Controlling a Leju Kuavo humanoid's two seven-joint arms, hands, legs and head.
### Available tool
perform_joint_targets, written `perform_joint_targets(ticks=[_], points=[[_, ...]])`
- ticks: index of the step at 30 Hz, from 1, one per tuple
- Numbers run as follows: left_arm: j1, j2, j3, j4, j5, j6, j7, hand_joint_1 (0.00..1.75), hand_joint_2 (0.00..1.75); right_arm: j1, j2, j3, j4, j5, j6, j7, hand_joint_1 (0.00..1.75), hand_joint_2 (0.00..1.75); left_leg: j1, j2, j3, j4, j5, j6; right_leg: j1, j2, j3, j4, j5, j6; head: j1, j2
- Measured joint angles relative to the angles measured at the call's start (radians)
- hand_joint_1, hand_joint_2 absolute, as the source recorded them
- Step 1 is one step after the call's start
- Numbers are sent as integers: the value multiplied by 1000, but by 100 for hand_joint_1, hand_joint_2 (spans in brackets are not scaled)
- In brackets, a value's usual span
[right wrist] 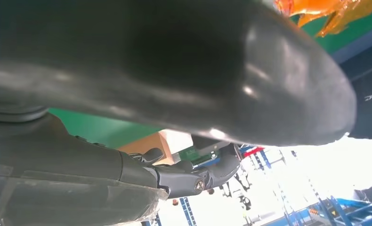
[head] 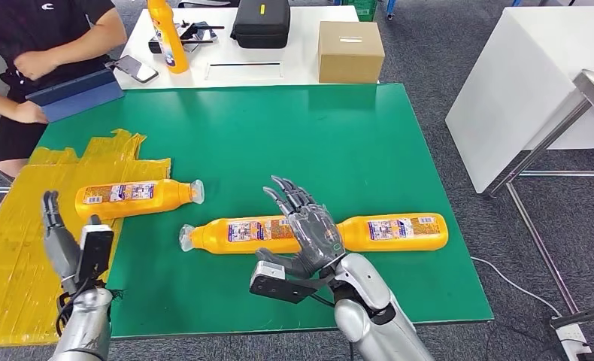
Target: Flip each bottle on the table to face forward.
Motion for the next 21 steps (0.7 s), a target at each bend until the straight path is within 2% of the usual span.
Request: perform_joint_targets(ticks=[1,5,7,10,13,21], points=[[11,1,0,-27,63,-45,0,0,0,-2,-2,0,4,1,0,2,0,175,0,0,0,0,0,0,0,0,0,0,0,0,0,0],[84,-2,2,-182,454,-377,0,0,0,-2,-14,0,24,9,-7,12,0,175,0,1,0,0,0,0,0,0,0,0,0,0,0,0],[130,-9,3,-270,589,-474,0,0,0,6,-19,-1,28,21,-11,18,0,175,0,1,0,0,0,0,0,0,0,0,0,0,0,0],[193,-22,1,-386,629,-515,0,0,0,15,-22,-2,29,47,-8,31,0,175,0,0,0,0,0,0,-1,0,-1,0,0,0,0,0],[227,-30,-11,-454,637,-517,0,0,0,16,-21,-2,34,60,-2,40,0,175,0,0,0,0,0,0,-1,0,-1,0,0,0,0,0],[236,-32,-28,-483,662,-513,0,0,0,-5,-16,-2,92,74,11,46,0,175,0,0,1,0,1,0,-1,0,1,0,0,0,0,0]])
